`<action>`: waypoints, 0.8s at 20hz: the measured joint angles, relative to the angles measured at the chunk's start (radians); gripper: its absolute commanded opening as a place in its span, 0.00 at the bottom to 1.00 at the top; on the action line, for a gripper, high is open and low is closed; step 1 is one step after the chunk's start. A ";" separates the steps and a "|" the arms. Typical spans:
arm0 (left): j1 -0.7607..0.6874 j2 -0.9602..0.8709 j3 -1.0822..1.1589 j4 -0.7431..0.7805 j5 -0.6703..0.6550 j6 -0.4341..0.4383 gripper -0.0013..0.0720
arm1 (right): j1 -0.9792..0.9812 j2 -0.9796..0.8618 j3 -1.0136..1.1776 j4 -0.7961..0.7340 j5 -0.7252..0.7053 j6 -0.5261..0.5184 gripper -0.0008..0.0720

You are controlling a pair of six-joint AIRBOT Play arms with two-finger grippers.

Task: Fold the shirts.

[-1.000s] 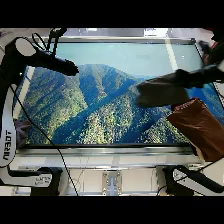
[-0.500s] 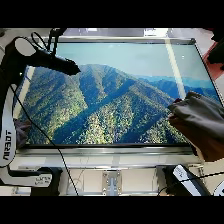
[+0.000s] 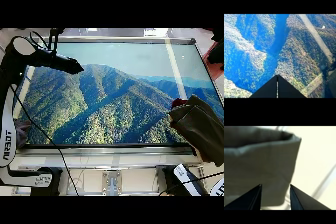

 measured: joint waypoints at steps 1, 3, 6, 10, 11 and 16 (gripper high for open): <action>0.000 0.000 0.000 -0.003 0.000 0.000 0.04 | 0.011 0.006 0.024 0.057 -0.039 0.000 0.57; 0.000 -0.006 0.000 -0.007 0.011 0.000 0.04 | 0.050 0.017 0.056 0.286 -0.120 -0.043 0.57; 0.000 -0.014 0.000 -0.015 0.042 -0.016 0.04 | 0.192 0.025 0.039 0.709 -0.280 -0.200 0.57; 0.000 -0.019 0.000 -0.018 0.071 -0.029 0.04 | 0.514 0.028 -0.083 0.930 -0.574 -0.367 0.57; 0.000 -0.020 0.000 -0.019 0.074 -0.034 0.04 | 0.586 0.027 -0.117 0.930 -0.639 -0.387 0.57; 0.000 -0.020 0.000 -0.020 0.083 -0.039 0.04 | 0.835 0.026 -0.247 0.866 -0.801 -0.434 0.57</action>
